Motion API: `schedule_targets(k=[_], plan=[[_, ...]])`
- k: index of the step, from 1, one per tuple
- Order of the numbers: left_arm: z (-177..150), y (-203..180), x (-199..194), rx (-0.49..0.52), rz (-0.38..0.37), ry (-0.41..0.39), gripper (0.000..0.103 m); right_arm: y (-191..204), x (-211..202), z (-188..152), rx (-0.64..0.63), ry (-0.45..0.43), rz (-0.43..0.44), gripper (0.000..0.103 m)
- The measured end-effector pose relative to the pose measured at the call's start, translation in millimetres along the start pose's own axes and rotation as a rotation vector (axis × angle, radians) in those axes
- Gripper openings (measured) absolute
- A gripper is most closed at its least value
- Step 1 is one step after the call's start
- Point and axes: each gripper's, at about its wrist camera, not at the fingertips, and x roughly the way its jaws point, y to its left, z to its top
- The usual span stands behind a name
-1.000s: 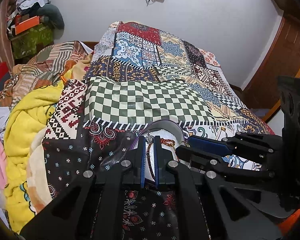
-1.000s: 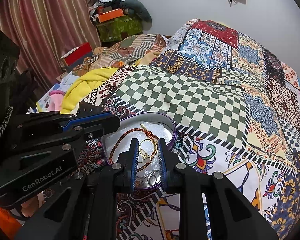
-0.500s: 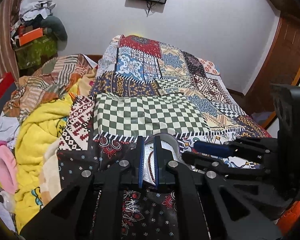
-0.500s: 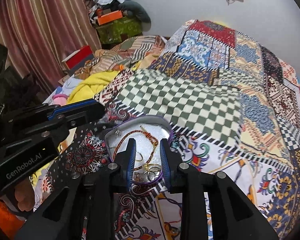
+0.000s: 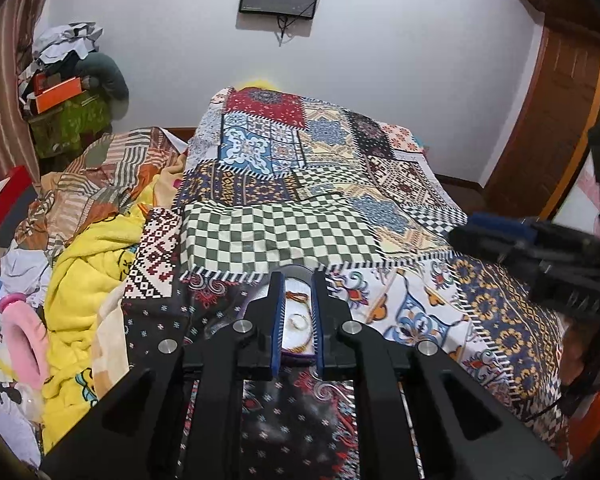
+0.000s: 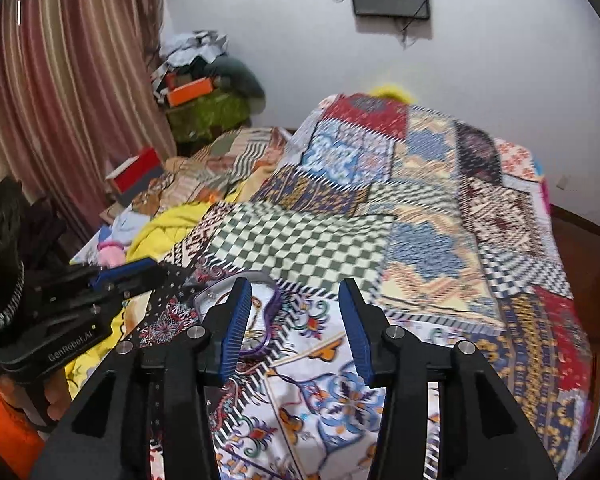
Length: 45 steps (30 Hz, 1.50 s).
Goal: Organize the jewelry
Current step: 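Lift the right tool out of the tin and back over the quilt, then grasp the small silver charm on the quilt with the right tool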
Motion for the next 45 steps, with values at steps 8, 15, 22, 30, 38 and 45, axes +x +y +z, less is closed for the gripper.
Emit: schedule_targets(k=[8,15,22,30,38,45], plan=[[-7,-37,-10,0.053,-0.032,0.008,0.030,-12,-49,1,-0.017,-0.070,-0.076,0.042],[-18,-65,-2,0.074,-0.067,0.048,0.041,-31,-64,-15,-0.018,-0.056,-0.149,0.047],[-41,-79,30,0.089,-0.069,0.156,0.041,-54,-55,-44,0.009,0.025,-0.184,0.047],[-76,-87,69,0.102,-0.081,0.284,0.041,-63,-29,-81,0.029,0.137,-0.169,0.047],[-85,-84,94,0.084,-0.078,0.324,0.023,-61,-5,-102,0.042,0.212,-0.129,0.047],[-86,-83,104,0.061,-0.093,0.315,0.001,-54,8,-112,0.038,0.260,-0.100,0.047]])
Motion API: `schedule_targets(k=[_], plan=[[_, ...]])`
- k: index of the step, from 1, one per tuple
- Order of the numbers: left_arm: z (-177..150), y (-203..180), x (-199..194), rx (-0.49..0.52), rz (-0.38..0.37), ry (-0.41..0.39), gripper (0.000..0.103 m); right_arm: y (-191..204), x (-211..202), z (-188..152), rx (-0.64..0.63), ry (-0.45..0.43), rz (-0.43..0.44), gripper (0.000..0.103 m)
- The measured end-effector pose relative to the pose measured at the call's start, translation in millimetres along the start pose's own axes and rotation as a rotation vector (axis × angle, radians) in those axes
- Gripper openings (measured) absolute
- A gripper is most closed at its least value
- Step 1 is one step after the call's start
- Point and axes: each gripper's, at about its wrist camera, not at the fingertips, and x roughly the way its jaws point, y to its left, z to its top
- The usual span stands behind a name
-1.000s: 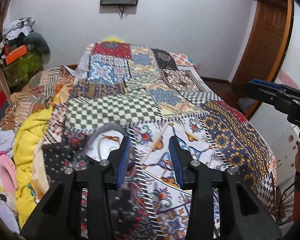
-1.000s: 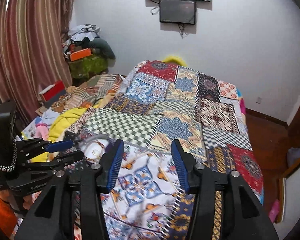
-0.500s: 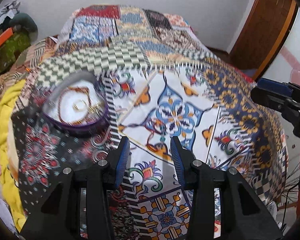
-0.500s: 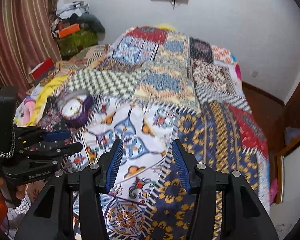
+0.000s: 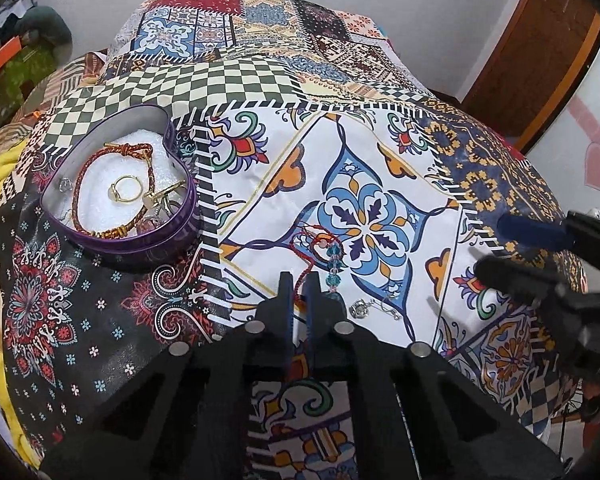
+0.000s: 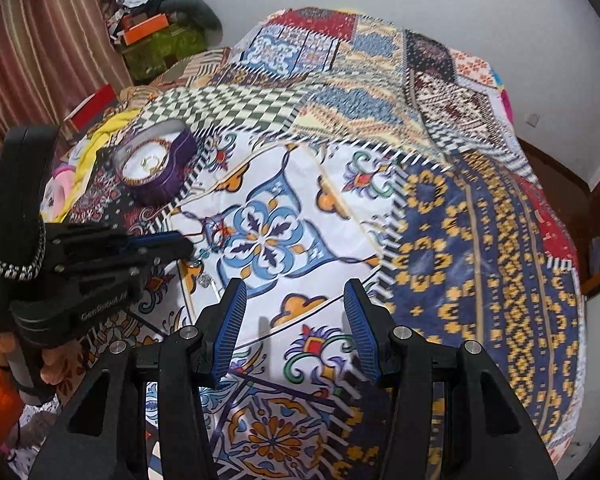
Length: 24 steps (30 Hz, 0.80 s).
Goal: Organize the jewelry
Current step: 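Grasp the small silver charm on the quilt with the right tool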
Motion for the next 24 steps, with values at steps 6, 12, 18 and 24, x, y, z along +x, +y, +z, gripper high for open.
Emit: schedule_targets(k=[6,12,18,24], plan=[[-5,12,-12,-0.033,0.006,-0.041,0.000,16,17,-8,-0.039,0.057,0.025,0.047],[-12,33,-39,-0.064,0.020,-0.087,0.000,33,33,-7,-0.064,0.101,0.063,0.047],[-21,44,-58,-0.070,0.037,-0.116,0.000,42,50,1,-0.051,0.128,0.089,0.047],[-25,41,-63,-0.057,0.045,-0.133,0.000,54,55,4,-0.085,0.101,0.055,0.034]])
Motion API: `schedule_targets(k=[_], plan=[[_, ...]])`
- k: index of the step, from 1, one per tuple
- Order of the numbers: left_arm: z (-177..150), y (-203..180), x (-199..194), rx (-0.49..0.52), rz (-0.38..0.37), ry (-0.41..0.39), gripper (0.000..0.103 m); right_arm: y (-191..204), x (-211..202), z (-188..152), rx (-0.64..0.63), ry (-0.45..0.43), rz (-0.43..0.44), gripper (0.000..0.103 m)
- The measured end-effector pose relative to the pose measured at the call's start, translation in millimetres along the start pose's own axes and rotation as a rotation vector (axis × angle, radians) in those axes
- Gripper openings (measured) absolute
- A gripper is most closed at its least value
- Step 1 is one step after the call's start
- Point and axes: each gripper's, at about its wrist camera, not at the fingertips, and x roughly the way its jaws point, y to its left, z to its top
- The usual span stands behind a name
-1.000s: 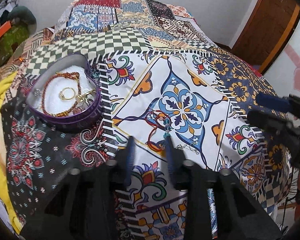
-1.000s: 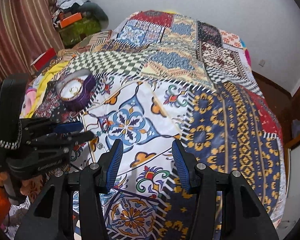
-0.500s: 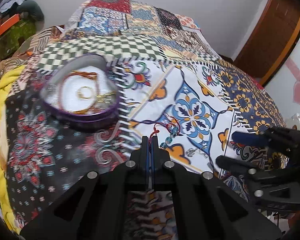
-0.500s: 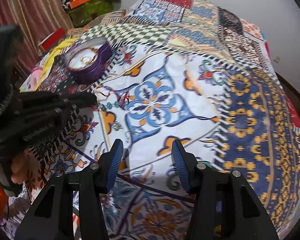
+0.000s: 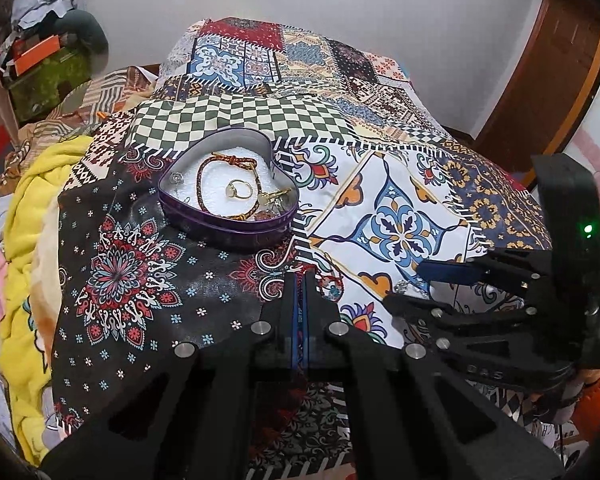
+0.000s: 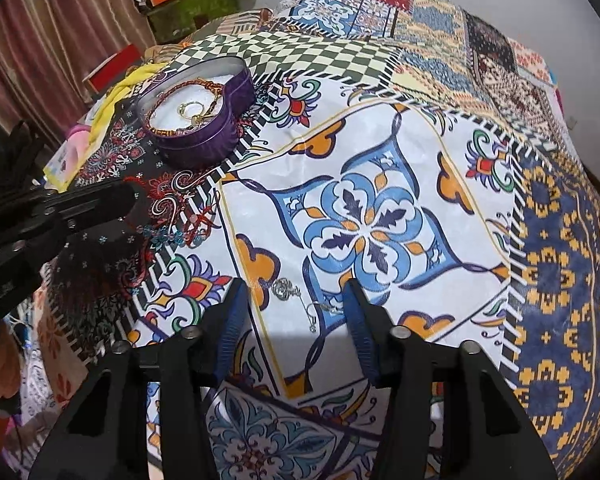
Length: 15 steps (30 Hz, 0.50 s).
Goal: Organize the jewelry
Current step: 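Grasp the small silver charm on the quilt with the right tool, then carry the silver charm into the heart tin and open the right tool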
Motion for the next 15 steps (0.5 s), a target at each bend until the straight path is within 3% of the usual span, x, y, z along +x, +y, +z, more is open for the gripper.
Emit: schedule_targets(k=[3,15], plan=[[1,-4,-3,0.008,-0.006,-0.009,0.000,-1,-1,2,0.000,-0.004,0.002,0.013],[23,-7,-39,0.040,0.011,-0.113,0.000,-10,-32,14,0.017,-0.088,-0.003,0.012]])
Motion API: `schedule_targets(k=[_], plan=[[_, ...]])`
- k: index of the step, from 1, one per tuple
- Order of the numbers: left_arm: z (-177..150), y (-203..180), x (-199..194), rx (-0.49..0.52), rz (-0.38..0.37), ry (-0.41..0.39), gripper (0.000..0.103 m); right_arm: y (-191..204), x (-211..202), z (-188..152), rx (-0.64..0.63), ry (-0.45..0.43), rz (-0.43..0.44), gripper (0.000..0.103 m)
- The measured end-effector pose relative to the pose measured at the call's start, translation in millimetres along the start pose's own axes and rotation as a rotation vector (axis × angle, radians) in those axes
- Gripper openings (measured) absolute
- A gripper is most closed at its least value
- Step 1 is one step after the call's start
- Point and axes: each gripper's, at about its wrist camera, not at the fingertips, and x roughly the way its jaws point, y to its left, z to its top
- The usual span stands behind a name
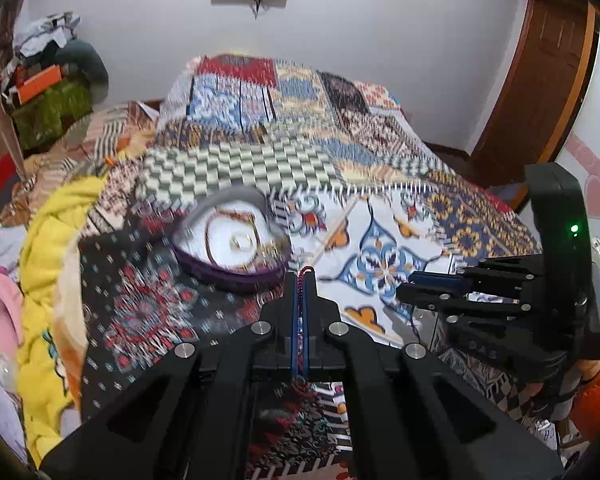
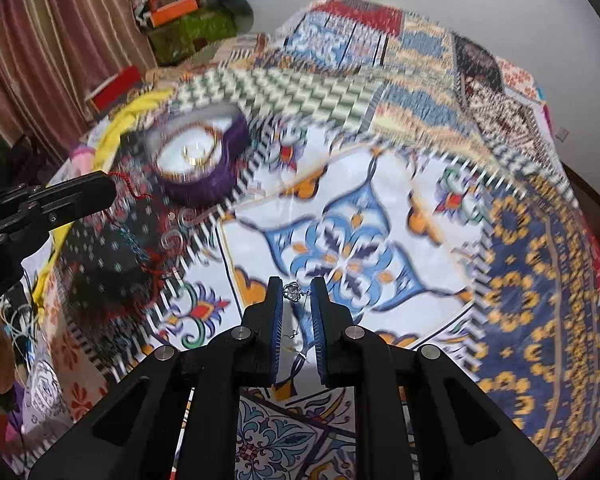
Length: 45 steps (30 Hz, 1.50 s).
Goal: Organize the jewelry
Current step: 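Carry the silver charm into the heart tin and open the right tool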
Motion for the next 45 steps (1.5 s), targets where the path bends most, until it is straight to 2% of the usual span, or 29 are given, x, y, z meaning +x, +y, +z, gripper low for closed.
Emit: schedule_targets(k=[9,21,30,45], plan=[[31,10,-32,0.012,0.036,-0.115,0.000,10,-39,35,-0.020,-0.139,-0.010,0.012],[56,32,-37,-0.009,0.074,-0.172,0.000,42,-48,76,-0.078,-0.239,0.041,0.012],[54,53,-18,-0.042,0.080,-0.132,0.000,62,-23,87,-0.114,-0.219,0.077,0.013],[59,64,19,-0.047,0.060,-0.075,0.000,67,36,90,-0.131,-0.104,0.090,0.012]])
